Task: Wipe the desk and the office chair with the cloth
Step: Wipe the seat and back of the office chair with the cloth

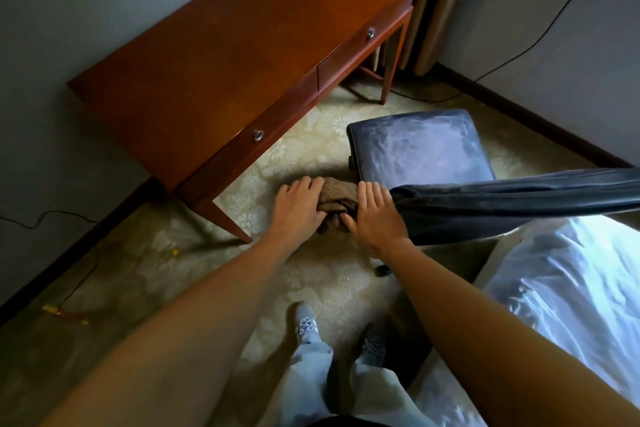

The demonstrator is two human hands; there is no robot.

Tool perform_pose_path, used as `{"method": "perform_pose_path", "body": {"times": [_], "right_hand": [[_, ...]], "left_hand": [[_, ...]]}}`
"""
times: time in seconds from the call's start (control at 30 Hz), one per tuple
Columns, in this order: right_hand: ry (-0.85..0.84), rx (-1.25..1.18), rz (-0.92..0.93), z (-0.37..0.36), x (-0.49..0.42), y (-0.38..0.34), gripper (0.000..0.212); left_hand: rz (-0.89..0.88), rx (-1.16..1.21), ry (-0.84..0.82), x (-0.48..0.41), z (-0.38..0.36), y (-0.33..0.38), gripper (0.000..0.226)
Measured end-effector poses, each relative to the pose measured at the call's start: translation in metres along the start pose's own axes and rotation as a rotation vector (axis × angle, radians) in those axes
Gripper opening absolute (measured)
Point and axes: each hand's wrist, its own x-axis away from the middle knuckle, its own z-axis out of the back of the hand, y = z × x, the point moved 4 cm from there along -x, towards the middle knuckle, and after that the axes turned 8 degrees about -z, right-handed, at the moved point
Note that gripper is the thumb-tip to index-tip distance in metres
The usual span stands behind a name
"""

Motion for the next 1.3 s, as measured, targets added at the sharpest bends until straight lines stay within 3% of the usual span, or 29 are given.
{"method": "perform_pose_path", "body": {"times": [0.1, 0.23, 0.63, 0.9, 1.3], "right_hand": [[-0.034, 0.098, -0.056, -0.007, 0.0, 0.003, 0.086], [-0.055, 0.129, -0.145, -0.007, 0.004, 0.009, 0.087], [-0.121, 0.076, -0.353, -0.026, 0.051, 0.084, 0.093], [-0.088, 0.036, -0.295, -0.034, 0.058, 0.132, 0.085], [-0.103, 0.014, -0.313, -0.049, 0.057, 0.185, 0.089]], "left_hand": [[0.026, 0.006, -0.016, -0.004, -0.012, 0.019, 0.062], [0.059, 0.003, -0.014, -0.007, -0.017, 0.033, 0.063], [-0.12, -0.023, -0.073, -0.018, -0.026, 0.105, 0.055], [-0.198, 0.012, -0.115, -0.041, -0.039, 0.151, 0.056], [-0.273, -0.055, -0.116, -0.067, -0.049, 0.189, 0.062]]}}
